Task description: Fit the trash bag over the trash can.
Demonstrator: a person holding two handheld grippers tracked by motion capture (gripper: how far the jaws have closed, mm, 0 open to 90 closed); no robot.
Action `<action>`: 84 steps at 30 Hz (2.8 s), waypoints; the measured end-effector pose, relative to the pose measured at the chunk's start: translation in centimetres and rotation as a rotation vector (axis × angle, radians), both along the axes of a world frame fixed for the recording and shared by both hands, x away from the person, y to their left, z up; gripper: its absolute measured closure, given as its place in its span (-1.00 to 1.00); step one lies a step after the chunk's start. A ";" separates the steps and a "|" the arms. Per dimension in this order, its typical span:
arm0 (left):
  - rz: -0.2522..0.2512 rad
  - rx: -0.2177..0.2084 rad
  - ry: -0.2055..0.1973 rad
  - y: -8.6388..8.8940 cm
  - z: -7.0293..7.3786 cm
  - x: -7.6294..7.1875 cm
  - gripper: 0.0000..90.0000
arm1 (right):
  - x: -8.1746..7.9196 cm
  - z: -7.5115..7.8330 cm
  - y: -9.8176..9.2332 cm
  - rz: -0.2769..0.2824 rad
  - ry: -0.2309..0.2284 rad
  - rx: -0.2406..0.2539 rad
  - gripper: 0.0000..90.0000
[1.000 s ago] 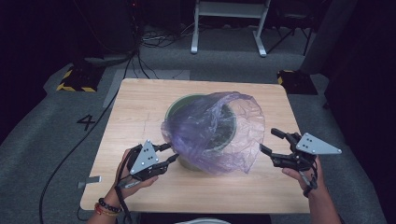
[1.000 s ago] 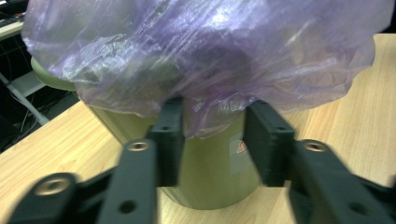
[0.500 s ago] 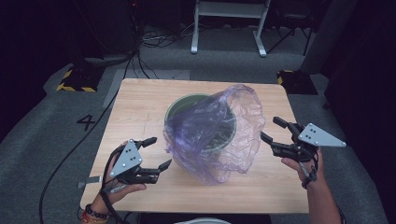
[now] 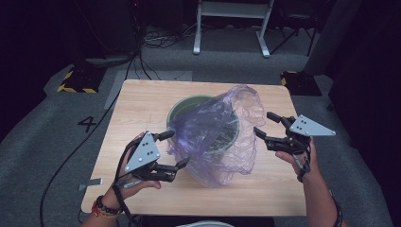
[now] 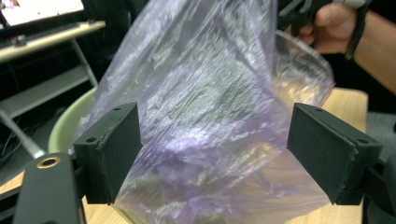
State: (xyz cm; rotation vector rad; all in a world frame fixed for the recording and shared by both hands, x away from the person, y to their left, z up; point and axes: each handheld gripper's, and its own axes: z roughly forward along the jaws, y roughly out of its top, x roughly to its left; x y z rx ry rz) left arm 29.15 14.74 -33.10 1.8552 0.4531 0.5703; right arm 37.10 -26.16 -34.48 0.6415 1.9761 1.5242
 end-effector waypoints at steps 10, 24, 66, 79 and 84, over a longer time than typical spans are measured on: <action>0.049 0.092 -0.073 0.5 -0.9 0.4 0.91 | 0.4 -0.5 0.4 -0.026 -0.004 -0.024 0.57; 0.100 0.055 -0.025 3.3 -4.0 2.1 1.00 | 1.1 -1.1 2.1 0.005 0.003 0.002 0.69; 0.104 0.005 0.011 3.9 -3.6 0.6 -0.54 | 2.2 -0.4 1.8 0.000 0.151 0.076 -0.33; -0.063 0.011 -0.045 1.1 -0.3 -2.5 -0.65 | 1.6 -0.1 2.7 0.066 0.099 0.007 0.72; -0.066 0.063 -0.051 -1.0 -0.2 -2.5 -0.66 | 1.5 -0.1 3.0 0.067 0.081 -0.001 0.83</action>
